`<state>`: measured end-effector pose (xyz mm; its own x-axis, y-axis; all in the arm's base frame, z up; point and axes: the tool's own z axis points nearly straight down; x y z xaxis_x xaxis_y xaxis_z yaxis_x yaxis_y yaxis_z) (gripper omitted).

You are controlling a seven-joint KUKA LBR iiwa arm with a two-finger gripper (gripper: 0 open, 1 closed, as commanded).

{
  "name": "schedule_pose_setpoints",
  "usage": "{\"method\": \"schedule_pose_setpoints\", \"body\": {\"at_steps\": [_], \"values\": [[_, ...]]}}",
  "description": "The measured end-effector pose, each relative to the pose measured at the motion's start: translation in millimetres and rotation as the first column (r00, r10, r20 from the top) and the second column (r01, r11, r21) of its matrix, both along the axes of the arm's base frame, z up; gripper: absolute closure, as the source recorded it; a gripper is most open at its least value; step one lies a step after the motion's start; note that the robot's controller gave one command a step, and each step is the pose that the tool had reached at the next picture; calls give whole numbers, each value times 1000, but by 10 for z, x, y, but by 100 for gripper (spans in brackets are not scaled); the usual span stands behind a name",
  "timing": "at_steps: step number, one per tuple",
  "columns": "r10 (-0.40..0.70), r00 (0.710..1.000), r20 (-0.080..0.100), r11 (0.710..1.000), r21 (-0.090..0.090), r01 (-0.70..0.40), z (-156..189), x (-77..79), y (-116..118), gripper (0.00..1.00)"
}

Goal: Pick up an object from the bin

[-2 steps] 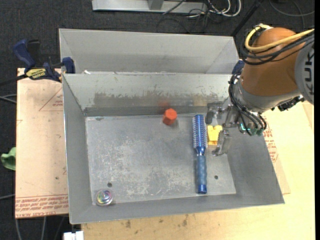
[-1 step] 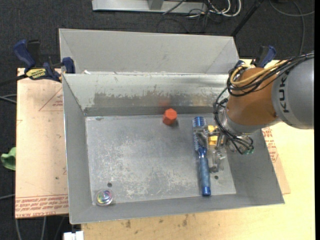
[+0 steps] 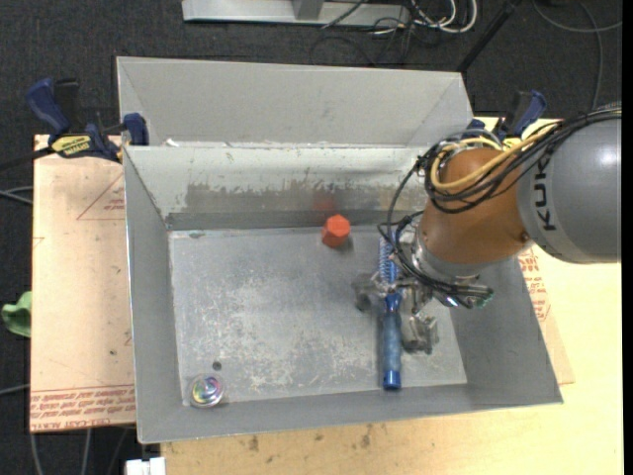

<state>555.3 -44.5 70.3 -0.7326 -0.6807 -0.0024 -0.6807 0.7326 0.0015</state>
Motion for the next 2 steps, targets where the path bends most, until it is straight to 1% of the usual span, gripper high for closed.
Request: {"method": "schedule_pose_setpoints", "body": {"at_steps": [1, 2], "values": [[-2, 1000, 1, 1000, -1, 2, 2, 2, -9, 100], [14, 1000, 11, 1000, -1, -14, 1090, 169, 112, 100]]}}
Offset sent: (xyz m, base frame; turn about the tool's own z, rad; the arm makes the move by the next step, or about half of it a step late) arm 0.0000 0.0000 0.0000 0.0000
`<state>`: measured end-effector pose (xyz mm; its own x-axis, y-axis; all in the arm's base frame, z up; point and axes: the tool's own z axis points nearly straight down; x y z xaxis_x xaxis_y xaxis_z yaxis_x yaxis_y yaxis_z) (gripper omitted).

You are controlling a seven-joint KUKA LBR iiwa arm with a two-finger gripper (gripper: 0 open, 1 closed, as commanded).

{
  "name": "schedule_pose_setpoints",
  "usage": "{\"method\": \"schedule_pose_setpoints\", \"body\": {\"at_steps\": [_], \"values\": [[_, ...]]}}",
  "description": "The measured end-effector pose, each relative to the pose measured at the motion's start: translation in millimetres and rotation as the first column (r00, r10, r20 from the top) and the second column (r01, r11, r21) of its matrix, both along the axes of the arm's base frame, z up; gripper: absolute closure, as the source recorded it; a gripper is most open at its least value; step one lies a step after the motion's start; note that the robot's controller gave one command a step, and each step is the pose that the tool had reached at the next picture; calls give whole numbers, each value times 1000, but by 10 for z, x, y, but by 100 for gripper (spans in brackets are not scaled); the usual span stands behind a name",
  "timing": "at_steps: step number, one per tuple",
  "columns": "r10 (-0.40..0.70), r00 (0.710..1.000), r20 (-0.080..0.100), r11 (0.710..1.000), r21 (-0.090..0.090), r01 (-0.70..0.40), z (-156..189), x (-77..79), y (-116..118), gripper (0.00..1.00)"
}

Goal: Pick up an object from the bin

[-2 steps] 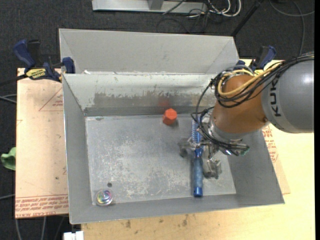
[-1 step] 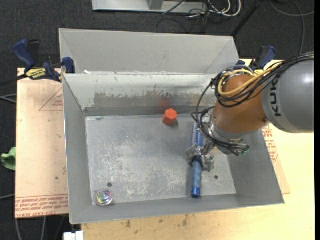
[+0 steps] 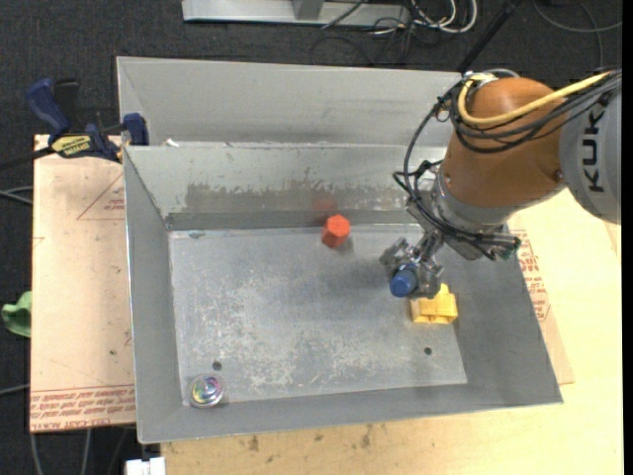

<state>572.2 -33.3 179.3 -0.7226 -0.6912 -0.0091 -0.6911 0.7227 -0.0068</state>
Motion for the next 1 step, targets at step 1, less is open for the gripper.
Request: {"method": "schedule_pose_setpoints", "body": {"at_steps": [1], "values": [[6, 1000, -3, 1000, -1, -6, 550, -22, -58, 100]]}}
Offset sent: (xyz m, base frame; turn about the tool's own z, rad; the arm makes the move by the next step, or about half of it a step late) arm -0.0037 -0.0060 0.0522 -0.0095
